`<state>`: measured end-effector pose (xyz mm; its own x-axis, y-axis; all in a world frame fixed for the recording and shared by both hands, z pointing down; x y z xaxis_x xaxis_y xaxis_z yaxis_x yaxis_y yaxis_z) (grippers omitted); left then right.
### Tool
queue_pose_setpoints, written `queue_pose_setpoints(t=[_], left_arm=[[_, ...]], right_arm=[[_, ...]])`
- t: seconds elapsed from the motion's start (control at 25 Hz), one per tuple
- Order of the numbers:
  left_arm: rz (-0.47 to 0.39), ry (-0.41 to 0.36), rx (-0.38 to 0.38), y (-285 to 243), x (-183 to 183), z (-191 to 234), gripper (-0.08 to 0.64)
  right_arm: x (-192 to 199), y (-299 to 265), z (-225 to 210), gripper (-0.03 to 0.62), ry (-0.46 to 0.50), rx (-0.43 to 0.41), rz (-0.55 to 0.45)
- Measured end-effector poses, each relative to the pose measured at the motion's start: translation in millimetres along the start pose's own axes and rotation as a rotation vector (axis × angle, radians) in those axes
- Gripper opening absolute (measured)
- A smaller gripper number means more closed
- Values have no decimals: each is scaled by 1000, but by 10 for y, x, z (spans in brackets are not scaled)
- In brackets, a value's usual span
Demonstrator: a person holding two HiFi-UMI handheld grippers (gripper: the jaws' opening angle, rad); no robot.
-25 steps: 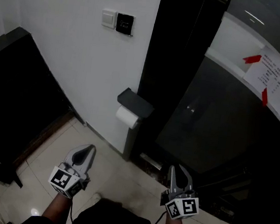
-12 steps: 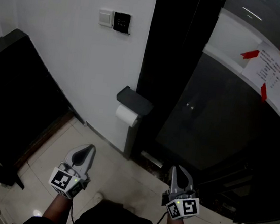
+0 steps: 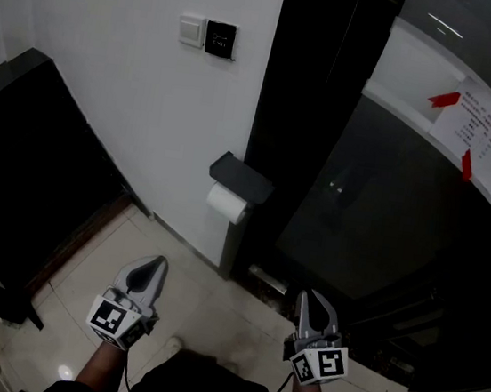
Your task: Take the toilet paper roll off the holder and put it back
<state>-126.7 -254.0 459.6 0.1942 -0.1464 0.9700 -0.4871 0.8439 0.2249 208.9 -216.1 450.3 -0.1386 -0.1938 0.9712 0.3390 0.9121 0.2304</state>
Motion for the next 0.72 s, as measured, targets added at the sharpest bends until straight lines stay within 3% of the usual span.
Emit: queue_pose_setpoints(t=[0.72], left_arm=[[0, 57, -16, -101, 14, -20, 2]], right_arm=[[5, -210, -1, 14, 15, -50, 8]])
Point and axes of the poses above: the fingertips, and each gripper's own axes: y backward along the fingers, z to its left, x out of its underside, the point moved 5 cm from there along y, backward along the fingers, and after that the axes turned 11 degrees about -z, right-handed, at the moved point
